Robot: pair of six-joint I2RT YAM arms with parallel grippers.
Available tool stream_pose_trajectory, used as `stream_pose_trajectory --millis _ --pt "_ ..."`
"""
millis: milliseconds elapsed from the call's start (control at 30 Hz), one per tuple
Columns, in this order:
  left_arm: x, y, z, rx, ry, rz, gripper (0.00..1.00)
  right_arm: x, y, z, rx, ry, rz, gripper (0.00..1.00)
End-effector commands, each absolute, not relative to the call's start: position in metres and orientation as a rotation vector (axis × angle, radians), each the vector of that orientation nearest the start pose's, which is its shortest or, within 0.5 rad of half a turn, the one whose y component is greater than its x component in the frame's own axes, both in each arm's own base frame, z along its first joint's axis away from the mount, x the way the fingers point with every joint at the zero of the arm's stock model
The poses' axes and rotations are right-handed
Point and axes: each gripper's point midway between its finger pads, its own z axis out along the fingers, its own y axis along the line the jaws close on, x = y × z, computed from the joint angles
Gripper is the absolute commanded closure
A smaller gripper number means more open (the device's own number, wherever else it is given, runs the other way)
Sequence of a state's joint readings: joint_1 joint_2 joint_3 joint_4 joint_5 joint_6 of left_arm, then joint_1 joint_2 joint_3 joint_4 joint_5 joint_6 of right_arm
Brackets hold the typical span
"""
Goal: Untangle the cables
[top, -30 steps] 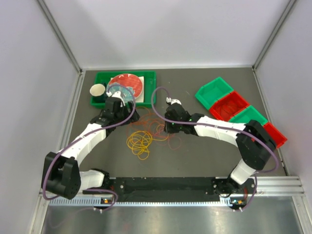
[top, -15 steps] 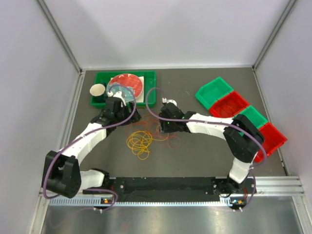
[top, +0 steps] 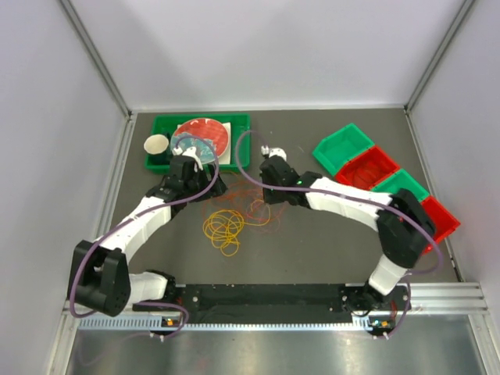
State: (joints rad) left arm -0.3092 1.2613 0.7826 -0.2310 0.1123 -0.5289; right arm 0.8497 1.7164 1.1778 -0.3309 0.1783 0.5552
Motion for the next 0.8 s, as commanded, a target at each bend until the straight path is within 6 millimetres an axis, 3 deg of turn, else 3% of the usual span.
stream_pose_trajectory --millis 0,67,133,200,233,333,467,600,767 --pt "0.33 -0.148 0.129 -0.186 2.275 -0.574 0.19 0.305 0.294 0.207 -0.223 2.149 0.413 1.0" --pt "0.33 -0.147 0.127 -0.196 2.275 -0.567 0.19 0.306 0.284 0.238 -0.214 2.092 0.402 1.0" --pt "0.33 -0.147 0.125 -0.202 2.277 -0.567 0.19 0.307 0.273 0.282 -0.207 2.005 0.404 1.0" --pt "0.33 -0.148 0.125 -0.21 2.276 -0.582 0.19 0.306 0.261 0.303 -0.207 1.97 0.372 1.0" --pt "0.33 -0.149 0.125 -0.208 2.275 -0.586 0.19 0.304 0.256 0.327 -0.195 1.924 0.386 1.0" --pt "0.329 -0.151 0.124 -0.209 2.278 -0.605 0.19 0.302 0.236 0.366 -0.157 1.834 0.36 1.0" --pt "0.327 -0.152 0.125 -0.204 2.276 -0.614 0.19 0.303 0.204 0.402 -0.08 1.75 0.304 1.0" --pt "0.326 -0.154 0.126 -0.205 2.277 -0.629 0.19 0.313 0.174 0.406 -0.011 1.735 0.232 1.0" --pt "0.324 -0.155 0.126 -0.209 2.278 -0.644 0.2 0.335 0.142 0.367 0.061 1.822 0.147 1.0"
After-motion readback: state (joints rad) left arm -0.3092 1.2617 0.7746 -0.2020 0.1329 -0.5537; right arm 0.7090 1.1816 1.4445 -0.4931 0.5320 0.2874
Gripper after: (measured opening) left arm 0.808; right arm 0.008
